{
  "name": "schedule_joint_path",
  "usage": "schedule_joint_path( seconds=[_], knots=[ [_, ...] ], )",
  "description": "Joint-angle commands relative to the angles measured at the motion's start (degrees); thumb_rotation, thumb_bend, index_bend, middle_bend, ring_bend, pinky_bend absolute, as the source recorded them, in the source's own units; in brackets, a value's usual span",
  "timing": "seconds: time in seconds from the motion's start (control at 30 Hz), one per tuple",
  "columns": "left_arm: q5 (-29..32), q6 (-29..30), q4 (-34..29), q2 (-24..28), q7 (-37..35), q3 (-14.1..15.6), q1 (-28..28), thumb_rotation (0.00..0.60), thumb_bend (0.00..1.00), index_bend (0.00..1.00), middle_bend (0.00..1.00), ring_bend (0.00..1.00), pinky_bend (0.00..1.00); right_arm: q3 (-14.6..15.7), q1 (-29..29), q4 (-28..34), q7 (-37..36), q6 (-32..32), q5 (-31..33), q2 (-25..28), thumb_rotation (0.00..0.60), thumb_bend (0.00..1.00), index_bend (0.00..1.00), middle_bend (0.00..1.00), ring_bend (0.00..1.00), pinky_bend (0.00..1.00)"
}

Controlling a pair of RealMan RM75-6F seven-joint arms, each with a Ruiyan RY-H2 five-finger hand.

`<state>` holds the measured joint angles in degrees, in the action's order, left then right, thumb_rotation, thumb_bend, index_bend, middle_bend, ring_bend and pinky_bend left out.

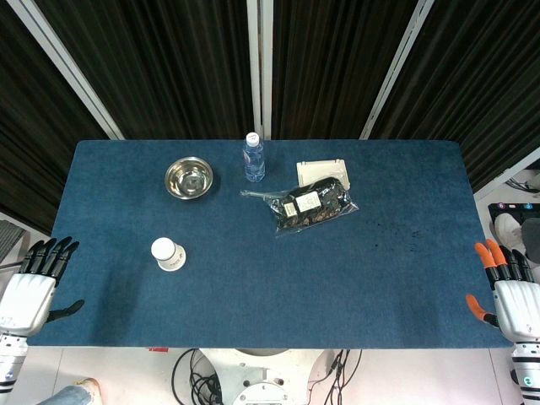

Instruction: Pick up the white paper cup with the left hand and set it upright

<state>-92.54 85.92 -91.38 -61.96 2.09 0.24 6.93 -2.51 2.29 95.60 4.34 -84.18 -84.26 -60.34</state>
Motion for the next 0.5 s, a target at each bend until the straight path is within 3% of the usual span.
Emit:
schedule_joint_path(
  seconds=[0.03,0.33,0.5],
  knots=[
    [-0.1,0.0,0.1,-0.1,0.1,0.1,0.0,0.600,0.11,0.02,0.02,0.00,0.00,0.0,0.0,-0.2,-0.3,0.0,-0.1,0.2,0.600,0.23,0.00,0.00,0.00,0.00],
    [-0.4,-0.8,-0.2,-0.3,1.5,-0.1,0.7,0.600,0.11,0.02,0.02,0.00,0.00,0.1,0.1,-1.4,-1.0,0.6,0.2,-0.3,0.600,0.23,0.00,0.00,0.00,0.00],
    [-0.7,-4.1,-2.5,0.5,3.6,-0.3,2.9,0.600,0.11,0.02,0.02,0.00,0.00,-0.1,0.2,-1.2,-0.6,0.7,0.3,-0.4,0.600,0.23,0.00,0.00,0.00,0.00]
  ],
)
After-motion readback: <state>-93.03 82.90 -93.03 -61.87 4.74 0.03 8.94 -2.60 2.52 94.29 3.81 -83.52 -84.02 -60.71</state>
